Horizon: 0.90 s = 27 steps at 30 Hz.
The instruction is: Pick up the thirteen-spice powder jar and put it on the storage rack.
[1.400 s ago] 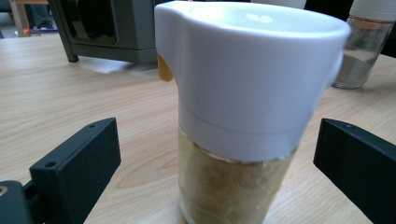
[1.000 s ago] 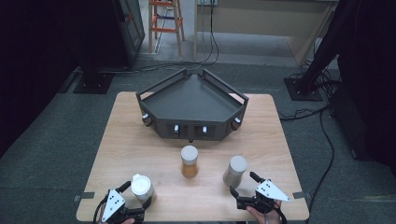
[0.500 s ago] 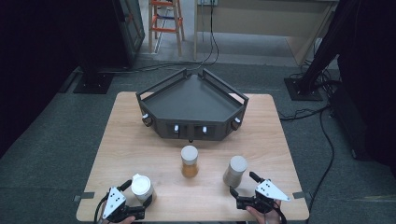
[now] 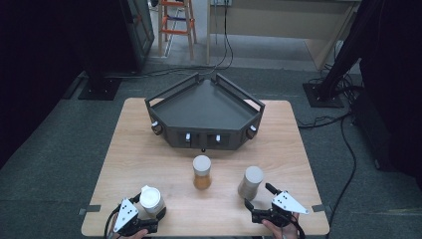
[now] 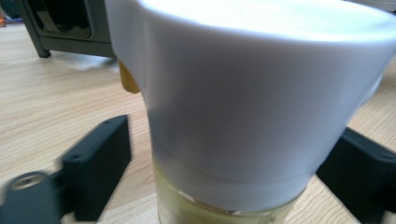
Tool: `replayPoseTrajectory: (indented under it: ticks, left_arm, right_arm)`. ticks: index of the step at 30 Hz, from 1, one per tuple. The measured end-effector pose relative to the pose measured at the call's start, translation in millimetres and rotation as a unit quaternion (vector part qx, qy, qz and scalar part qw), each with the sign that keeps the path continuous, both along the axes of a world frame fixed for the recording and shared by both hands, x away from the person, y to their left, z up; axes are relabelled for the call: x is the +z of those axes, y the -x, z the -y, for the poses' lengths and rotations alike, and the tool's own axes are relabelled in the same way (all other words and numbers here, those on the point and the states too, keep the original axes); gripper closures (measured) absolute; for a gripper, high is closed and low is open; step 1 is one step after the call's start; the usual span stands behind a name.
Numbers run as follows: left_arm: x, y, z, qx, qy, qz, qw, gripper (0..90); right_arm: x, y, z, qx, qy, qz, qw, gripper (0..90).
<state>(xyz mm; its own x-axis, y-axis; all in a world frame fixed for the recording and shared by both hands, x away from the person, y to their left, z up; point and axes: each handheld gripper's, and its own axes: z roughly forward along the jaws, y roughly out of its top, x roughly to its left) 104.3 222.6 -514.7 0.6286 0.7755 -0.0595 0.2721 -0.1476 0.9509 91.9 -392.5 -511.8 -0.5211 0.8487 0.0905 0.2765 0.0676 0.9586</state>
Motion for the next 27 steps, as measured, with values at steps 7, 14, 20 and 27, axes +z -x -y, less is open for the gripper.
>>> replayPoseTrajectory:
  ticks: [7,14,20,27]
  left_arm:
    - [1.4,-1.9,1.3,-0.007,0.0,0.005,1.0,29.3]
    - [4.4,-3.9,0.2,-0.016,0.006,0.002,0.9999,29.8]
    - [10.7,-4.9,0.7,-0.016,0.002,0.005,0.9999,29.9]
    - [13.3,-6.6,-1.3,-0.014,0.001,0.0,0.9999,30.0]
  right_arm:
    - [-0.1,-0.4,0.3,0.001,-0.002,-0.001,1.0,1.2]
    - [-0.2,0.1,0.9,0.002,-0.003,0.002,1.0,1.2]
    - [0.0,0.3,0.8,0.002,-0.003,0.002,1.0,1.2]
    - [0.0,0.1,0.6,0.003,-0.002,0.001,1.0,1.2]
